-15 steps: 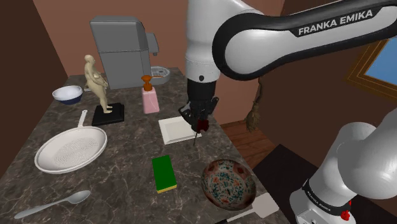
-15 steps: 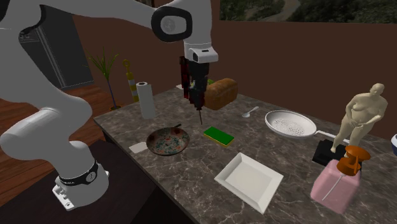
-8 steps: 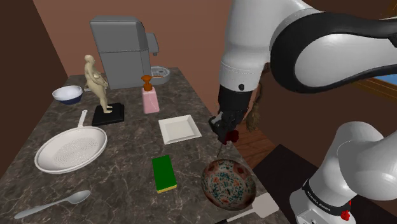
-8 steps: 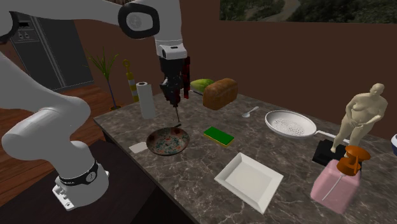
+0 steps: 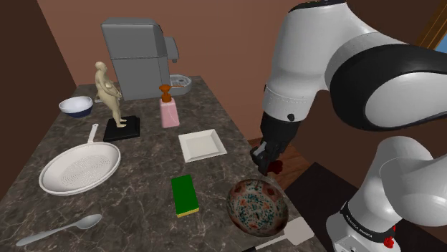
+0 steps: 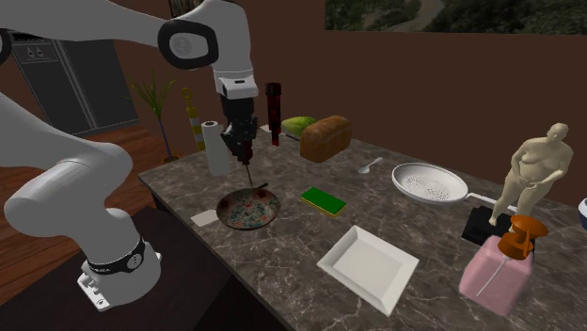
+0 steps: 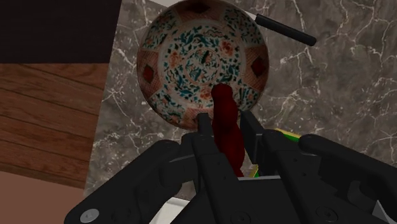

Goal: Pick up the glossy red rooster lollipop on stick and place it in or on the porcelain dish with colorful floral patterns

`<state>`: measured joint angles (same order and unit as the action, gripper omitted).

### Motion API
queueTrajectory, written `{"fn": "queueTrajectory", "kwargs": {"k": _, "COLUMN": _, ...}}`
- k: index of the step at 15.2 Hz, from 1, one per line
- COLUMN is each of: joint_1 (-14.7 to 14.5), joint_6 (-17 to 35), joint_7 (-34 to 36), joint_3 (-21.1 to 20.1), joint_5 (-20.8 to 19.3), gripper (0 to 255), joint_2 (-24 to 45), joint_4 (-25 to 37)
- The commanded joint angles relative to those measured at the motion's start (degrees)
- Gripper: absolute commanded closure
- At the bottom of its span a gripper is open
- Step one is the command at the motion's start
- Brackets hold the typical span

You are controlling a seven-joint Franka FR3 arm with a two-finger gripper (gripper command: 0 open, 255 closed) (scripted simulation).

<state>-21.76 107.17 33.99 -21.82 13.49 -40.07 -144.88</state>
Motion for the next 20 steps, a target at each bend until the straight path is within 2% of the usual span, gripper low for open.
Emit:
{"fn": "queueTrajectory", "kwargs": {"k": 1, "joint_1": -0.17, "joint_6": 1.57, "joint_7": 0.04, "joint_3": -0.37, "joint_5": 0.33, "gripper": 255, "joint_2": 0.09, "joint_4": -1.44}}
{"fn": "queueTrajectory", "kwargs": {"k": 13, "joint_1": -0.59, "joint_6": 11.93, "joint_7": 0.01, "joint_3": -2.77, "joint_5": 2.00, "gripper": 255, "joint_2": 3.08, "joint_4": -8.83}}
{"fn": "queueTrajectory", "kwargs": {"k": 20, "joint_1": -0.59, "joint_6": 11.93, "joint_7": 0.01, "joint_3": -2.77, "joint_5": 2.00, "gripper": 255, "joint_2": 3.08, "joint_4": -8.83}}
